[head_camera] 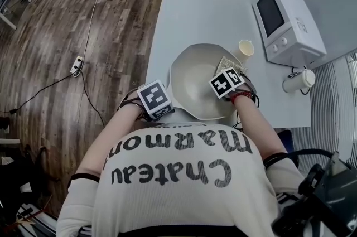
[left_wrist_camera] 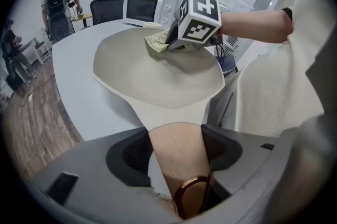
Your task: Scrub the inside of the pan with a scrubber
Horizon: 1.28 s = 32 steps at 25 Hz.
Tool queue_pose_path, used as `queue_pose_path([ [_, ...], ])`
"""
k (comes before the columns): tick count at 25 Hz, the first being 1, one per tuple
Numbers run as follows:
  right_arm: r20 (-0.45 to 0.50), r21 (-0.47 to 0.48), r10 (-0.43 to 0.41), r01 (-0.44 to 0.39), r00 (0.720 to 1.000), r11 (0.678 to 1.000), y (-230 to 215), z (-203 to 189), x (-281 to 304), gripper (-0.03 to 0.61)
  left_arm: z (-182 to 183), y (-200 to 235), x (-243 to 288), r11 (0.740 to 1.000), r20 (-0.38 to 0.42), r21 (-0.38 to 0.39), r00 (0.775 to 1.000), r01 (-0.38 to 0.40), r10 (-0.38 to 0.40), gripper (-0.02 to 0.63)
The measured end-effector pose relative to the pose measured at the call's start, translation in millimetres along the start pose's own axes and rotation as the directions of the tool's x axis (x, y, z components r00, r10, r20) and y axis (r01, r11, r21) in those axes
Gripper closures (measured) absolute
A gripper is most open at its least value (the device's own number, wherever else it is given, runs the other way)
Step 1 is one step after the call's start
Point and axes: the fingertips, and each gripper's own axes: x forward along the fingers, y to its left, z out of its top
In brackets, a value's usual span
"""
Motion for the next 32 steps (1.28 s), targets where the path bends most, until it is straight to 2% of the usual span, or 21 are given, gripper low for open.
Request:
queue_pose_path([
  [5, 0.081, 0.172, 0.054, -0.068, 0.995, 0.983, -14, 4, -20, 0.5, 1, 0, 1, 1.0, -0.01, 0.003, 1.0, 0.006, -0.006, 0.347],
  [9, 0.148, 0.305, 0.105, -0.146, 0.983, 0.941, -22, 4, -36, 0.5, -1, 0, -2, 1.0, -0.019, 0.015, 1.0, 0.001, -0.001, 0.346],
  [11, 0.241, 0.352, 0.143, -0.224, 0.96, 0.909, -20, 15, -50, 0.5, -1, 0, -2, 1.0, -0.018, 0.015, 1.0, 0.003, -0.003, 0.347],
  [12, 0.309, 0.367, 0.179, -0.29, 0.934, 0.884, -14, 26, -59, 0.502, 0, 0, -1, 1.0, -0.017, 0.014, 1.0, 0.005, -0.005, 0.347],
  [13, 0.375, 0.374, 0.229, -0.373, 0.898, 0.849, -4, 39, -69, 0.502, 0, 0, -1, 1.0, -0.016, 0.013, 1.0, 0.006, -0.005, 0.347],
  [15, 0.467, 0.356, 0.376, -0.56, 0.8, 0.748, 29, 61, -85, 0.506, 1, 0, -1, 1.0, -0.015, 0.013, 1.0, 0.007, -0.006, 0.345],
  [18, 0.491, 0.29, 0.624, -0.79, 0.608, 0.54, 94, 78, -102, 0.506, 2, 0, -1, 1.0, -0.012, 0.007, 1.0, 0.009, -0.008, 0.345],
  [21, 0.475, 0.243, 0.782, -0.914, 0.405, 0.326, 146, 83, -121, 0.506, 3, -2, 1, 1.0, -0.006, -0.005, 1.0, 0.012, -0.012, 0.345],
  [22, 0.471, 0.232, 0.81, -0.935, 0.35, 0.269, 159, 85, -127, 0.506, 2, -3, 0, 1.0, -0.003, -0.009, 1.0, 0.013, -0.013, 0.345],
  [23, 0.473, 0.228, 0.826, -0.948, 0.307, 0.222, 168, 87, -131, 0.506, 1, -3, 0, 1.0, -0.001, -0.012, 1.0, 0.013, -0.013, 0.345],
  [25, 0.494, 0.249, 0.831, -0.958, 0.255, 0.145, 177, 93, -133, 0.506, 1, -3, 1, 1.0, 0.001, -0.017, 1.0, 0.011, -0.011, 0.347],
  [28, 0.555, 0.318, 0.807, -0.948, 0.203, 0.02, 178, 101, -126, 0.506, 0, -4, 0, 1.0, 0.003, -0.027, 1.0, 0.004, -0.004, 0.348],
  [30, 0.596, 0.362, 0.779, -0.931, 0.196, -0.042, 178, 104, -118, 0.506, 0, -5, 0, 1.0, 0.003, -0.03, 1.0, 0.002, -0.001, 0.345],
  [32, 0.614, 0.402, 0.759, -0.914, 0.219, -0.062, 179, 105, -107, 0.505, -1, -7, 1, 1.0, 0.003, -0.029, 1.0, -0.003, 0.003, 0.344],
])
